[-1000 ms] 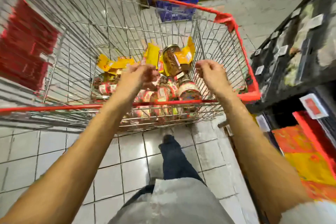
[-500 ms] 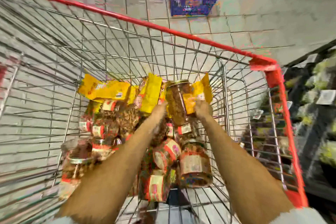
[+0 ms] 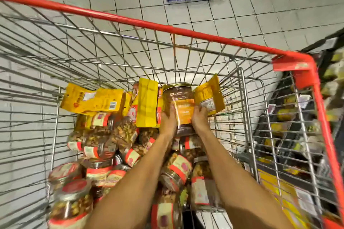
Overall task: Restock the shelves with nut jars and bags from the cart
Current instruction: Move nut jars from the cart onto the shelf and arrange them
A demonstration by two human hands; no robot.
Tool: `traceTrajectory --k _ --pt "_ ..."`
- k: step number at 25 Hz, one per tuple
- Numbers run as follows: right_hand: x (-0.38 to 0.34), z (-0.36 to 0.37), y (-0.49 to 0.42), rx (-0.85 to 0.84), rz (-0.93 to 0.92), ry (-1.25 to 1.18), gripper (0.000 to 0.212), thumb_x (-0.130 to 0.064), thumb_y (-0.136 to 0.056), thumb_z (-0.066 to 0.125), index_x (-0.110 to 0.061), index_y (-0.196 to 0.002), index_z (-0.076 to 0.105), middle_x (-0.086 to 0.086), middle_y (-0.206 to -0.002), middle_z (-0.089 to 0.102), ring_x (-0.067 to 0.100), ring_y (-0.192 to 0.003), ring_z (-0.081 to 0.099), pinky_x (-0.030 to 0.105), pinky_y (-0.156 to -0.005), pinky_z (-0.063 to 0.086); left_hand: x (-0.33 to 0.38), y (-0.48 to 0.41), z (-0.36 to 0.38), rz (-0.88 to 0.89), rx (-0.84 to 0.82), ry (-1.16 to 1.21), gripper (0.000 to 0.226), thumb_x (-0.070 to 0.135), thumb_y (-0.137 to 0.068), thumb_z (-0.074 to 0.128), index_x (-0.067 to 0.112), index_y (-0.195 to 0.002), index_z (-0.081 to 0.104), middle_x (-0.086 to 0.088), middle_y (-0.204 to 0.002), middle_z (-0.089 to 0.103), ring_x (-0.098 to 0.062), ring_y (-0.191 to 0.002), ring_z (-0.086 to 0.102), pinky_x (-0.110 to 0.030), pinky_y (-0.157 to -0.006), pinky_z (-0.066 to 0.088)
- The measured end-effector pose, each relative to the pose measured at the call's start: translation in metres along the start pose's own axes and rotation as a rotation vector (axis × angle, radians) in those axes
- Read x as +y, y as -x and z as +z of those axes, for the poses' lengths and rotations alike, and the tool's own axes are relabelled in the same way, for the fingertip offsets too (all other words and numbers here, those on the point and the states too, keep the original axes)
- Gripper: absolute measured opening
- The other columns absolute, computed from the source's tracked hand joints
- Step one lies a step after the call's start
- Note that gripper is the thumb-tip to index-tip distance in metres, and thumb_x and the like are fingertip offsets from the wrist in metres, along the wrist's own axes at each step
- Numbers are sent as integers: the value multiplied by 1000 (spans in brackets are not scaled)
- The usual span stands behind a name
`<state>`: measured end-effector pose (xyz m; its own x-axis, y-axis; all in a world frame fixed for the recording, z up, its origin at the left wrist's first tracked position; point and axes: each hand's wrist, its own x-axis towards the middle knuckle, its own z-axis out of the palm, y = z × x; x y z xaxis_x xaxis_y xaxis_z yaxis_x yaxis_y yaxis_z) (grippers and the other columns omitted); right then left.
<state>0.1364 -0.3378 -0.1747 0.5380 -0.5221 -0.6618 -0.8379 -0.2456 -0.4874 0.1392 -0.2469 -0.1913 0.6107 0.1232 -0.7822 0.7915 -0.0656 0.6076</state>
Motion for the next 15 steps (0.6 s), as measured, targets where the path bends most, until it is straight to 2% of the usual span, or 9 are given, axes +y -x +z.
traceTrajectory --k 3,5,7,8,10,11,12,13,15 --pt "-11 -3 36 21 -49 -91 42 -33 -101 30 -3 -129 40 21 -132 50 36 -119 48 34 -86 36 7 28 -21 113 -45 22 59 35 -102 25 -12 -134 39 -30 -140 43 -37 -130 42 -37 -100 38" --pt "-20 -18 74 69 -76 -165 40 -34 -100 31 -5 -125 42 21 -126 55 37 -114 50 34 -79 33 19 61 -43 207 -60 5 56 34 -102 24 -9 -133 44 -23 -138 48 -32 -128 45 -23 -93 37" --pt "-22 -33 125 99 -114 -257 36 -32 -99 34 -6 -123 43 21 -123 56 37 -113 51 34 -81 35 32 102 -71 323 -81 -8 52 33 -102 26 -4 -131 47 -18 -135 51 -27 -126 47 -15 -87 36" --pt "-23 -42 151 115 -145 -343 36 -31 -100 35 -5 -123 43 21 -124 55 36 -114 50 34 -85 37 37 125 -84 378 -103 -21 51 34 -102 28 -2 -131 48 -16 -135 52 -26 -126 48 -15 -90 36" --pt "-10 -61 212 146 -250 -439 41 -32 -101 31 -3 -126 47 20 -129 52 32 -119 49 32 -94 37 38 182 -112 519 -169 -112 52 40 -101 30 4 -135 47 -11 -139 49 -24 -130 45 -24 -106 34" --pt "0 -72 242 181 -293 -458 45 -33 -102 28 -4 -128 49 21 -132 51 31 -122 47 33 -101 36 35 212 -123 603 -199 -151 51 41 -100 30 8 -137 45 -3 -141 46 -18 -130 42 -21 -109 29" --pt "13 -83 274 228 -328 -489 47 -35 -102 26 -7 -128 52 22 -132 50 31 -123 46 36 -105 34 29 245 -132 678 -237 -173 49 40 -101 30 11 -137 44 5 -137 43 -10 -128 39 -9 -103 25" --pt "28 -95 304 277 -346 -517 49 -38 -102 25 -9 -127 55 23 -130 51 32 -123 46 39 -106 34 21 277 -137 745 -261 -205 48 40 -101 29 13 -138 43 10 -131 40 -4 -124 35 1 -91 20" --pt "65 -119 361 377 -366 -654 50 -42 -101 25 -11 -119 60 21 -128 53 30 -122 48 39 -106 35 3 339 -137 849 -300 -271 48 39 -102 25 14 -139 41 7 -130 40 -3 -124 32 4 -75 15"
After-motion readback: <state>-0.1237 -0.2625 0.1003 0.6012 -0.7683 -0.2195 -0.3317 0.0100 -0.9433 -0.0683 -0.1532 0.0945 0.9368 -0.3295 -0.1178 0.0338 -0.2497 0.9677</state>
